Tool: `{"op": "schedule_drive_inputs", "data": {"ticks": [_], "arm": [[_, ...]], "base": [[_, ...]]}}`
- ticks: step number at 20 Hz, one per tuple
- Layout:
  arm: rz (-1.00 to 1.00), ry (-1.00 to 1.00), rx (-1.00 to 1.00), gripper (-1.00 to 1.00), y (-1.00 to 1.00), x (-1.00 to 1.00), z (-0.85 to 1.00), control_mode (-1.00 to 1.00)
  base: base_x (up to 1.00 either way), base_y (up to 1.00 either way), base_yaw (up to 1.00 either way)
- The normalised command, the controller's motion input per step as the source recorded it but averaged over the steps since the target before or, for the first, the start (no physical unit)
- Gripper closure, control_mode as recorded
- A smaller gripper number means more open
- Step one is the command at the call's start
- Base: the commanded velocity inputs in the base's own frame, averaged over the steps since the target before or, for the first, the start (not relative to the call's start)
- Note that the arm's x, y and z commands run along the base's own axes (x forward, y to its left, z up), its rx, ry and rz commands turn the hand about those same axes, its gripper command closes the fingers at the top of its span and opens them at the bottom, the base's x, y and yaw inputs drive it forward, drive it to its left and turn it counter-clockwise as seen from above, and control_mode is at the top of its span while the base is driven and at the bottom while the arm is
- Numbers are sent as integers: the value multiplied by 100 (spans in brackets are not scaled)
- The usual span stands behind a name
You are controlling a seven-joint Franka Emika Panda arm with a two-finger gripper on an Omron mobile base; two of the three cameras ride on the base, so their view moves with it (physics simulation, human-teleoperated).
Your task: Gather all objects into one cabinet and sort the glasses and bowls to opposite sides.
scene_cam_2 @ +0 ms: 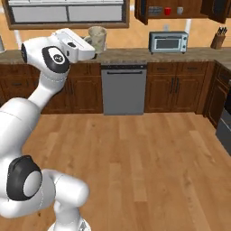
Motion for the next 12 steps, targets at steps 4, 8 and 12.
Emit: {"op": "schedule_drive_inputs", "data": {"ticks": [4, 8, 12], "arm": [[0, 0, 0, 100, 0, 0, 0, 100], [0, 0, 0, 100, 0, 0, 0, 100], [0, 0, 0, 100, 0, 0, 0, 100]], "base": [[100, -83, 0], [100, -84, 0], [100, -65, 0]]}}
